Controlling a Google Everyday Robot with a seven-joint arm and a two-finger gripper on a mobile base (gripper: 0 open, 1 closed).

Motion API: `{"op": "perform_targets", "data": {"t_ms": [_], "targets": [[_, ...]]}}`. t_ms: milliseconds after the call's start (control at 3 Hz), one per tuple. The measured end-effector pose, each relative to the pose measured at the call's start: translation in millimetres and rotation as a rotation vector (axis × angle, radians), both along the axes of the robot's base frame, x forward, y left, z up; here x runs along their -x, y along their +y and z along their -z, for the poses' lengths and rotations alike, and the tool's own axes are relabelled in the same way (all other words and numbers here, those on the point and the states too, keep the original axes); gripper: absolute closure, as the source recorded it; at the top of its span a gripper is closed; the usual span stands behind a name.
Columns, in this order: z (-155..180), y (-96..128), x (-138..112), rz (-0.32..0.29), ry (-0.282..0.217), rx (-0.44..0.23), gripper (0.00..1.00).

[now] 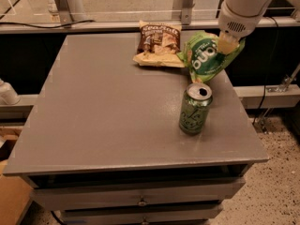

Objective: Move green rice chip bag near green can

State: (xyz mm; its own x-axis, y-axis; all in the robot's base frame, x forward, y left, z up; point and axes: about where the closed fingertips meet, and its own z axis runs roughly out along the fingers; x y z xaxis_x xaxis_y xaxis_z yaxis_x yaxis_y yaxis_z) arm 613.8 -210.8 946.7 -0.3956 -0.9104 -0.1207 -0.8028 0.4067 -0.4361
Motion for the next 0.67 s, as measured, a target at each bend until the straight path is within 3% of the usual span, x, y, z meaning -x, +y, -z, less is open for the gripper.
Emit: {"op": "perform_targets", "data": {"t_ms": [667], "targets": [[6,-16,32,0.015,-0.002,-0.05,1.0]]}}
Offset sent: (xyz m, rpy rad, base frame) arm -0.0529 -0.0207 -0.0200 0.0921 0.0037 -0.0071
